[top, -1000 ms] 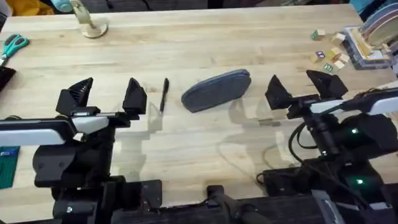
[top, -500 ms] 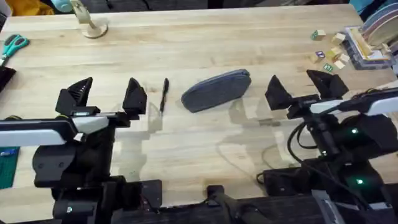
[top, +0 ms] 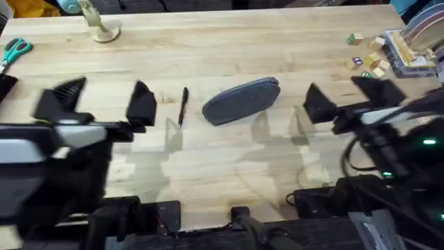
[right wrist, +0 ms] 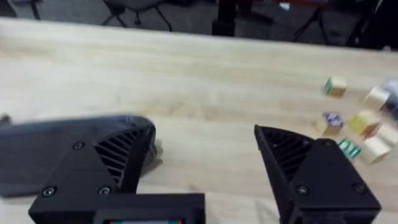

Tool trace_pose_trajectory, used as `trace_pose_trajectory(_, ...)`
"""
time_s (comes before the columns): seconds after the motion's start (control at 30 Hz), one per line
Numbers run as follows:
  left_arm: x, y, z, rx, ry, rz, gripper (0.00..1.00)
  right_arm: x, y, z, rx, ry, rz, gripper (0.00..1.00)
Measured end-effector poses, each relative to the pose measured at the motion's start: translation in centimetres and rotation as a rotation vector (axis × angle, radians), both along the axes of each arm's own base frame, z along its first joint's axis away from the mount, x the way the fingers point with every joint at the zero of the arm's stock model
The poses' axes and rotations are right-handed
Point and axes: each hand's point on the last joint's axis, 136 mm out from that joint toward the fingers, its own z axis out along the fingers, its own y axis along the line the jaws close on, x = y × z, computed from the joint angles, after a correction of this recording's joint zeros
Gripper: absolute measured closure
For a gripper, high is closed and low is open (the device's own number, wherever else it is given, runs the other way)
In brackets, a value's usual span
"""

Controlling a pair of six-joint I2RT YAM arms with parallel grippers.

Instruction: Unzip the bag, pick up the pens from the table one at a time and place them inside, then zip the bag closed.

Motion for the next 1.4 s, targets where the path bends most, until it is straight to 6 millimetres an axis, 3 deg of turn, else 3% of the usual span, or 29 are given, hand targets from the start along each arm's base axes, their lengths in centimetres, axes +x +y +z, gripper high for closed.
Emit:
trace_pose_trajectory(0.1,-0.4,0.0,3.8,0.032,-0.005,-0.001,0.017,-0.6,0.1,4.0,0.002,-0.038,0.003,0.006)
trace_pose_trajectory(0.13,-0.2,0.0,6.7,0.049,0.025,-0.005,0.016,-1.3,0.1,7.8,0.004,-0.06,0.003,0.006)
trace_pose_trajectory(0.2,0.1,-0.2,8.2,0.055,0.057,-0.014,0.016,-1.6,0.1,9.9,0.005,-0.056,0.003,0.005)
trace_pose_trajectory(0.4,1.5,-0.9,12.2,0.059,0.125,-0.056,0.016,-2.2,0.1,13.9,0.005,0.02,0.003,0.005)
trace_pose_trajectory(0.63,2.9,-2.3,15.5,0.054,0.129,-0.14,0.016,-1.6,0.1,15.4,0.004,0.122,0.003,0.005)
trace_pose_trajectory(0.77,3.4,-3.9,15.1,0.073,0.153,-0.24,0.015,-1.1,0.1,15.0,0.004,0.152,0.002,0.005)
trace_pose_trajectory(1.13,2.0,-8.7,9.2,0.206,0.342,-0.604,0.015,-1.1,0.1,14.9,0.004,0.157,0.002,0.005)
trace_pose_trajectory(1.4,0.9,-10.6,6.1,0.299,0.41,-0.807,0.016,-1.1,0.1,14.9,0.004,0.156,0.002,0.005)
